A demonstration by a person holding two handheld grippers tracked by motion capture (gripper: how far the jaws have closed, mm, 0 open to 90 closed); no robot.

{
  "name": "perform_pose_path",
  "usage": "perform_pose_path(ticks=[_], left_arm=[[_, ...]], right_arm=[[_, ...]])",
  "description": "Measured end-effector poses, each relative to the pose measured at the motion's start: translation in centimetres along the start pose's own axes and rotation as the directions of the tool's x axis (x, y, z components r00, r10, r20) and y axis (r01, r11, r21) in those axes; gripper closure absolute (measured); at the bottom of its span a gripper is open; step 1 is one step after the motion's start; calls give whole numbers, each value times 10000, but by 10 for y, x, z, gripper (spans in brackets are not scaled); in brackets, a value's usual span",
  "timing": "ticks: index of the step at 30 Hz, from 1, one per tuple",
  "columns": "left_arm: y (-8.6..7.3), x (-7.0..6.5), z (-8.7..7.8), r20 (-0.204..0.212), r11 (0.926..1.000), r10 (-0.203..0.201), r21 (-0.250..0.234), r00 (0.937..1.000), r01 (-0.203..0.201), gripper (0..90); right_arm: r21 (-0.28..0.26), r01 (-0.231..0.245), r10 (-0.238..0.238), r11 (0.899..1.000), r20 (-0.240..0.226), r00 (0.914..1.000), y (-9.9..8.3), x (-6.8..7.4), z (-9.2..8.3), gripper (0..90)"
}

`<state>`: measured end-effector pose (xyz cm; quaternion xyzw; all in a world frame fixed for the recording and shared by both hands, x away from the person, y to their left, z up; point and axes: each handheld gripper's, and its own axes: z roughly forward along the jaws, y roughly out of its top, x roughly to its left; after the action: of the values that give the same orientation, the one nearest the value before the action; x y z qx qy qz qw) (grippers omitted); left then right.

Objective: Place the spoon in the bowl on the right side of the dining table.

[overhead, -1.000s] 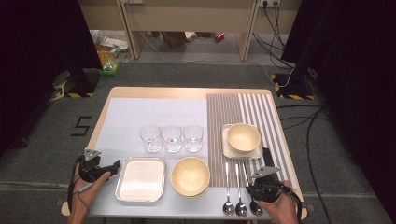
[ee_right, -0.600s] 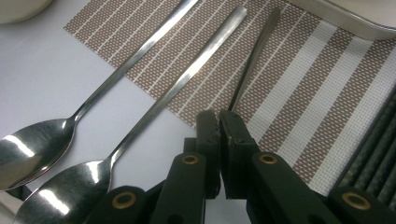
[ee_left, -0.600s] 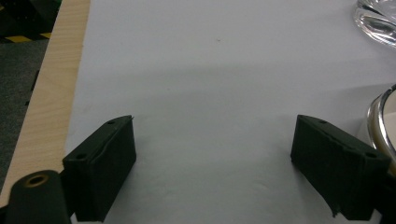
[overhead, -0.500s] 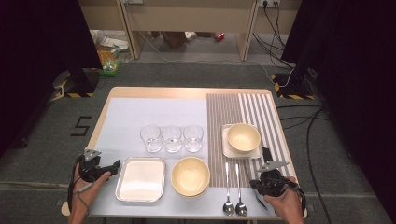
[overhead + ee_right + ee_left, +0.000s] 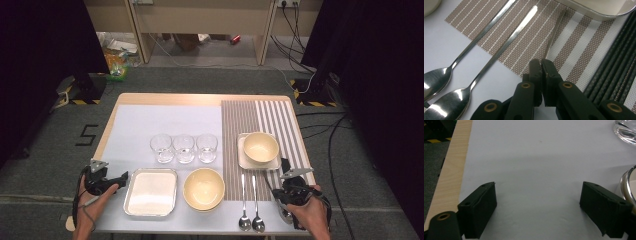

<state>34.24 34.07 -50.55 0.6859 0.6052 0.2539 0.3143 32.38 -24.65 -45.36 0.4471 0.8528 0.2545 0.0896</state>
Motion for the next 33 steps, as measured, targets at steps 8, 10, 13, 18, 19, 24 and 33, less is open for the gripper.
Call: perform_pose_path(ticks=[8,10,13,18,19,24,33], left_arm=[[0,0,0,8,10000,-10,-12,10000,10,132],[0,0,0,5,10000,4,-6,10000,-4,132],[0,0,0,8,10000,-12,-12,10000,12,132],[0,0,0,8,10000,-10,-11,10000,10,132],[0,0,0,5,10000,-1,-8,10000,1,132],[0,0,0,3,10000,-5,-13,10000,5,132],[0,0,0,9,10000,-9,-10,10000,9,132]], right_arm=[[112,-6,7,9999,-66,10000,5,0,5,857],[176,-39,40,9998,-52,10000,6,0,6,856],[270,-3,4,9996,-26,10000,8,1,6,855],[279,-58,55,9996,122,9999,8,0,5,846],[205,54,-56,9998,121,9999,8,-2,6,837],[387,-161,154,9991,196,9997,7,-5,8,820],[304,-290,293,9991,-74,9995,10,-6,11,821]])
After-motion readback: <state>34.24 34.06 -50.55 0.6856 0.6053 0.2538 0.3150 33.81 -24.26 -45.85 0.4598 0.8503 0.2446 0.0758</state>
